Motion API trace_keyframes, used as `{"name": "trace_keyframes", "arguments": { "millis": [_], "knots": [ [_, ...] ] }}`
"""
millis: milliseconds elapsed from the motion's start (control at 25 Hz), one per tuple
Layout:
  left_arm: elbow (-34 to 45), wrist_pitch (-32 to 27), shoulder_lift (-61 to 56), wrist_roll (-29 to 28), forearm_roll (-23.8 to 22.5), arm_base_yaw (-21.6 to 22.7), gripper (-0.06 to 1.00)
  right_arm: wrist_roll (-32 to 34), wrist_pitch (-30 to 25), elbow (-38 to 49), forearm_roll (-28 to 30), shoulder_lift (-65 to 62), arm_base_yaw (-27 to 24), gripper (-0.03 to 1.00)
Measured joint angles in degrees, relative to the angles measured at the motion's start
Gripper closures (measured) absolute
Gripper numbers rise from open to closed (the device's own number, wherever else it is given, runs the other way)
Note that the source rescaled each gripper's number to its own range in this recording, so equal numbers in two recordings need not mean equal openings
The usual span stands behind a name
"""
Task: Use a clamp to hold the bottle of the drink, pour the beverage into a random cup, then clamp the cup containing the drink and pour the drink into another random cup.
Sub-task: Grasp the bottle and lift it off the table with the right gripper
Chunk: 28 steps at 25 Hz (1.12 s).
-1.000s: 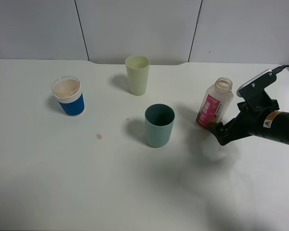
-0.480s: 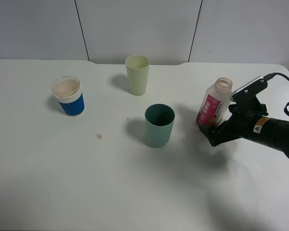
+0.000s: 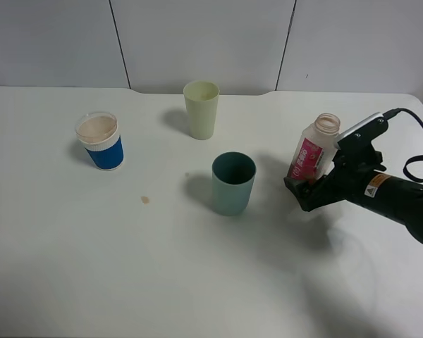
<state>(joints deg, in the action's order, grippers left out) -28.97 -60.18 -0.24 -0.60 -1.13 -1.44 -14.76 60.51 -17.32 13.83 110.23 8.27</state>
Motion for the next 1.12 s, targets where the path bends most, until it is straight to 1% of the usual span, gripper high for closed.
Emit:
{"name": "trace_keyframes", "arguments": {
  "millis": [160,280,520,800,840,880,920,1000,1120],
  "knots": [
    [0.0,0.0,0.0,0.0,0.0,0.0,0.01,-0.5,2.7,0.0,-2.6,0.4,0.0,-0.03],
    [0.0,0.0,0.0,0.0,0.0,0.0,0.01,-0.5,3.4,0.0,-4.0,0.4,0.0,-0.03],
    [0.0,0.0,0.0,0.0,0.0,0.0,0.01,-0.5,5.4,-0.6,-4.5,0.5,0.0,-0.03],
    [0.0,0.0,0.0,0.0,0.0,0.0,0.01,-0.5,6.1,-1.8,-3.4,3.5,0.0,0.02],
    [0.0,0.0,0.0,0.0,0.0,0.0,0.01,-0.5,6.3,-1.8,-3.3,4.2,0.0,0.04],
    [0.0,0.0,0.0,0.0,0.0,0.0,0.01,-0.5,6.9,-1.8,-3.3,4.8,0.0,0.08],
    [0.0,0.0,0.0,0.0,0.0,0.0,0.01,-0.5,7.6,-1.8,-3.3,5.3,0.0,0.14],
    [0.0,0.0,0.0,0.0,0.0,0.0,0.01,-0.5,8.1,-1.8,-3.3,6.1,0.0,0.32],
    [0.0,0.0,0.0,0.0,0.0,0.0,0.01,-0.5,8.4,-1.8,-3.2,6.4,0.0,0.70]
  ]
}}
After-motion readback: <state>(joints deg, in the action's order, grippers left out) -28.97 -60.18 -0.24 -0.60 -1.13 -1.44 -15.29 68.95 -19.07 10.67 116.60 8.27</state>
